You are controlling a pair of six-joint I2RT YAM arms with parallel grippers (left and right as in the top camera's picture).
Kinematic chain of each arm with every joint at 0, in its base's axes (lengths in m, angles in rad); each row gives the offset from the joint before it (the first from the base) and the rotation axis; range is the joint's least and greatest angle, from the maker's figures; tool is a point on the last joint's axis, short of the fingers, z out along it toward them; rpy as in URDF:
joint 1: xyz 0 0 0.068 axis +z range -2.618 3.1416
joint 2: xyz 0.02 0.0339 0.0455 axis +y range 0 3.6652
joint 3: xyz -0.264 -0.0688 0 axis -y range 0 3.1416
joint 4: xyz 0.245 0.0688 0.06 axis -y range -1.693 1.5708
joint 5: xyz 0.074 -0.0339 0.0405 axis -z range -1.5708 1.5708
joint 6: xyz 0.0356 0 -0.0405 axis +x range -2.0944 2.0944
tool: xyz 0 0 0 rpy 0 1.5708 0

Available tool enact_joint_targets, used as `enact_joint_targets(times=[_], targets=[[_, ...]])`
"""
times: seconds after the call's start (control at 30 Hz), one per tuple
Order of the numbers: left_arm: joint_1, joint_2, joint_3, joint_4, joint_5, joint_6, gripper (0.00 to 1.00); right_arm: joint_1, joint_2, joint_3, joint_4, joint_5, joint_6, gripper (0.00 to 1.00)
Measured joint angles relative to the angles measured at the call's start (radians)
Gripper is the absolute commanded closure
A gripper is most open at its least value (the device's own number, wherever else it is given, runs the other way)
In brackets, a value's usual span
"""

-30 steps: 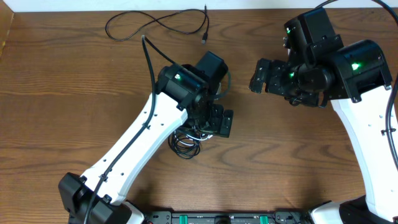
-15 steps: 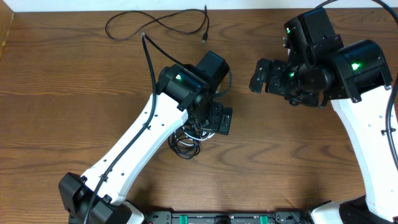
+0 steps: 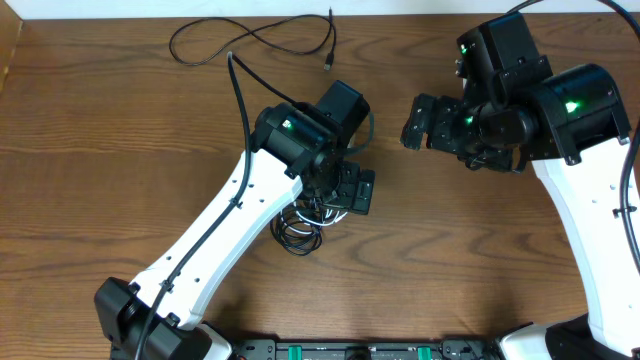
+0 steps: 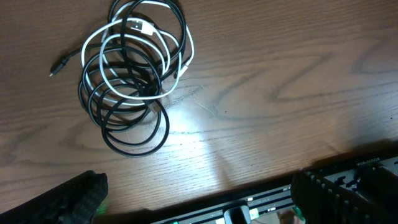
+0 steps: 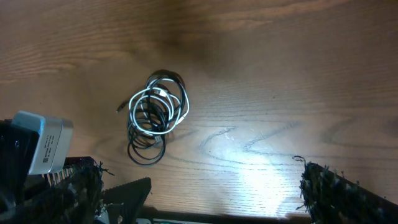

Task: Untangle cables
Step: 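Move the right gripper left toward the pile beside the left gripper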

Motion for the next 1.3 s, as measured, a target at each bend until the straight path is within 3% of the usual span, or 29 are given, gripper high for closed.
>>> enact_joint_targets(times=[0.73, 0.93, 1.17, 1.3], targets=[[0.0, 0.0, 0.0, 0.022, -0.001, 0.0, 0.0, 0.0, 0.0, 0.0, 0.055, -0.025, 0.066, 0.01], [0.0, 0.0, 0.0, 0.029, -0.007, 0.0, 0.01, 0.0, 0.0, -0.008, 0.0, -0.018, -0.027, 0.01], [0.0, 0.0, -0.015, 0.04, -0.016, 0.0, 0.0, 0.01, 0.001, -0.199, -0.003, -0.013, -0.086, 0.01], [0.008, 0.0, -0.063, 0.039, -0.089, -0.027, 0.0, 0.037, 0.006, -0.351, 0.106, -0.055, -0.102, 0.01]])
